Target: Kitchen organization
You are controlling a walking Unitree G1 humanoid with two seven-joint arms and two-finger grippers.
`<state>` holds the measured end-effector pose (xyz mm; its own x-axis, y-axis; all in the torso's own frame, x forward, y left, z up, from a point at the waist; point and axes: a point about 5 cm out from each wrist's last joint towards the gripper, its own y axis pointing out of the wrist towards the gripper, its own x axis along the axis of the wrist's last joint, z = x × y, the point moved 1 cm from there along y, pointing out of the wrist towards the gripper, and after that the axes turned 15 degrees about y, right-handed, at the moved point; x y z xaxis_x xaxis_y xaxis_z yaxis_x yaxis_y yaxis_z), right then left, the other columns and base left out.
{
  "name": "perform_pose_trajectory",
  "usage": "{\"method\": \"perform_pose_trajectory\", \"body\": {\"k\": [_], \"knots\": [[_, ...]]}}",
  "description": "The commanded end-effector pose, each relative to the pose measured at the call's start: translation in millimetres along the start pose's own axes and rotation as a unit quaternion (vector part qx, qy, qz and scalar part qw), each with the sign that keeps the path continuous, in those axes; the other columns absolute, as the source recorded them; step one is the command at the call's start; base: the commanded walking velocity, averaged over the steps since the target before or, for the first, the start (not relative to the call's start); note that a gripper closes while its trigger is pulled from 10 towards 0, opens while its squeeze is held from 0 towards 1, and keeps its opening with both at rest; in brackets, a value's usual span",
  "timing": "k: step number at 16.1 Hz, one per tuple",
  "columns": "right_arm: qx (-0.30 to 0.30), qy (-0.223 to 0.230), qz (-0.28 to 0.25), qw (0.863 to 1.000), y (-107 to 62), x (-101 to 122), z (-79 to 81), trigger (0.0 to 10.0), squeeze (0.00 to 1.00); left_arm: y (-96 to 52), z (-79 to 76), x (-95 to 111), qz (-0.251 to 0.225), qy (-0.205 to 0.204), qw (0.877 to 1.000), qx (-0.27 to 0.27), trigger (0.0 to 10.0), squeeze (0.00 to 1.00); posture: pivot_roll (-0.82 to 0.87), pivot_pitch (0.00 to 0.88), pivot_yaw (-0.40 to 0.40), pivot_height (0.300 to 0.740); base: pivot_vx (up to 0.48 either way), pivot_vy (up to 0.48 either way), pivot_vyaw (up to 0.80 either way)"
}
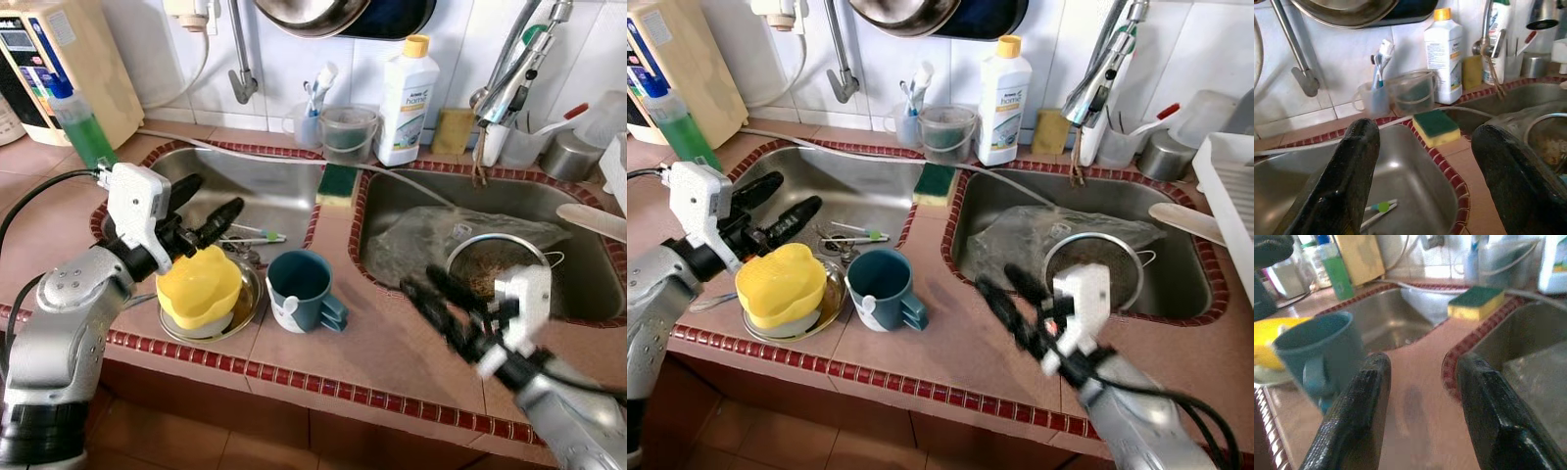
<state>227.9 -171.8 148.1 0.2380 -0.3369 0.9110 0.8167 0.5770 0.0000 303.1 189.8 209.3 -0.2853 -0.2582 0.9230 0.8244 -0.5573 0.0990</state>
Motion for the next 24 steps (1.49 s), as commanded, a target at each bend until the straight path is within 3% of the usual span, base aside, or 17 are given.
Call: {"method": "perform_pose_trajectory", "body": {"k": [1, 2, 3, 10, 12, 18, 19, 24], "knots": [[0.002, -0.005, 0.001, 1.000, -0.6, 0, -1.5, 10.0, 0.00, -0.6, -6.3, 1, -0.005, -0.012, 1.000, -0.001, 10.0, 0.00, -0.07, 0.039, 0.045, 0.740, 0.000, 0.000, 0.00], [0.001, -0.003, 0.006, 1.000, -1.3, -3, -3.1, 10.0, 0.00, -1.6, -15.6, -1, -0.006, -0.020, 1.000, -0.006, 10.0, 0.00, -0.07, 0.041, 0.046, 0.740, 0.000, 0.000, 0.00], [0.001, -0.002, 0.014, 1.000, -2.1, -7, -5.5, 10.0, 0.00, -8.6, -38.4, 0, -0.016, -0.007, 0.999, -0.047, 10.0, 0.00, -0.07, 0.046, 0.039, 0.740, 0.000, 0.000, 0.00], [0.019, -0.005, 0.035, 0.999, 6.0, -15, -10.1, 10.0, 0.00, -29.9, -57.3, 2, -0.018, -0.026, 0.998, -0.049, 10.0, 0.00, -0.04, 0.061, 0.014, 0.740, 0.000, 0.000, 0.00], [0.037, -0.011, 0.048, 0.998, 11.5, -18, -9.4, 10.0, 0.00, -37.5, -62.3, 6, -0.022, -0.013, 0.998, -0.052, 10.0, 0.00, -0.03, 0.064, 0.010, 0.740, 0.000, 0.000, 0.00], [0.102, -0.014, 0.076, 0.992, 26.5, -22, 4.9, 10.0, 0.00, -45.9, -75.0, 10, -0.024, -0.001, 0.997, -0.068, 10.0, 0.00, -0.01, 0.060, -0.014, 0.740, 0.000, 0.000, 0.00], [0.106, -0.013, 0.087, 0.990, 28.8, -25, 4.7, 10.0, 1.00, -46.9, -77.4, 12, -0.025, 0.007, 0.997, -0.075, 10.0, 0.00, 0.00, 0.057, -0.018, 0.740, 0.000, 0.000, 0.00], [0.135, -0.011, 0.108, 0.985, 31.5, -30, 7.3, 10.0, 1.00, -47.8, -76.6, 13, -0.025, 0.016, 0.997, -0.073, 10.0, 0.00, 0.01, 0.048, -0.028, 0.740, 0.000, 0.000, 0.00]]}}
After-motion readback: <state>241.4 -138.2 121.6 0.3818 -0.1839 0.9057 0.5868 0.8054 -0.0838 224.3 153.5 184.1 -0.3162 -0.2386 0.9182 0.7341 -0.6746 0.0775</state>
